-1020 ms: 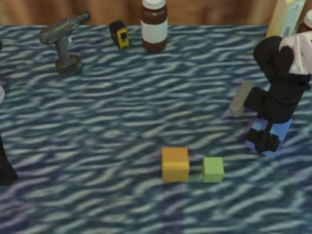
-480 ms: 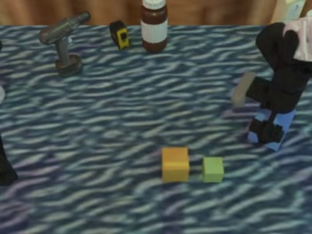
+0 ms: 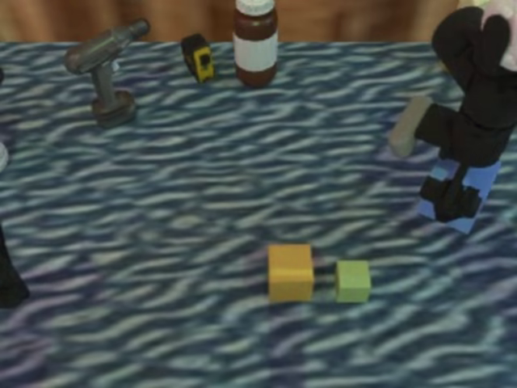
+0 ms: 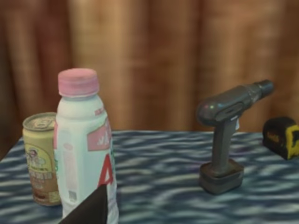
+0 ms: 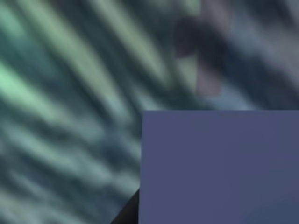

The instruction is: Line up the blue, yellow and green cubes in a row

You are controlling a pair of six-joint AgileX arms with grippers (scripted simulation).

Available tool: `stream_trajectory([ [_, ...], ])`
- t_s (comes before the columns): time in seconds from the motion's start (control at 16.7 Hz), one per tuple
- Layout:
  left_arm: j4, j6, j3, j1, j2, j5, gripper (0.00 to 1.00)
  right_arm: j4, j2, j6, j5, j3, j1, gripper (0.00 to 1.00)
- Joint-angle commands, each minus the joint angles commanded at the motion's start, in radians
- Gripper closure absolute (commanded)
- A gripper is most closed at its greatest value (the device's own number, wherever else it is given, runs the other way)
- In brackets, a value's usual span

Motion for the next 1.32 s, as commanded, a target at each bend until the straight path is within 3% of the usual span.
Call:
stream_trajectory([
  [0.3, 0.000, 0.000, 0.000, 0.000, 0.000, 0.000, 0.00, -0.066, 0.081, 0.008, 0.001, 0.112, 0.083, 1.00],
  [1.02, 0.000, 0.000, 0.000, 0.000, 0.000, 0.000, 0.00, -0.455, 0.517, 0.105, 0.005, 0.980, 0.595, 1.00],
  [1.32, 0.000, 0.000, 0.000, 0.000, 0.000, 0.000, 0.00, -0.495, 0.558, 0.121, 0.007, 1.058, 0.657, 1.00],
])
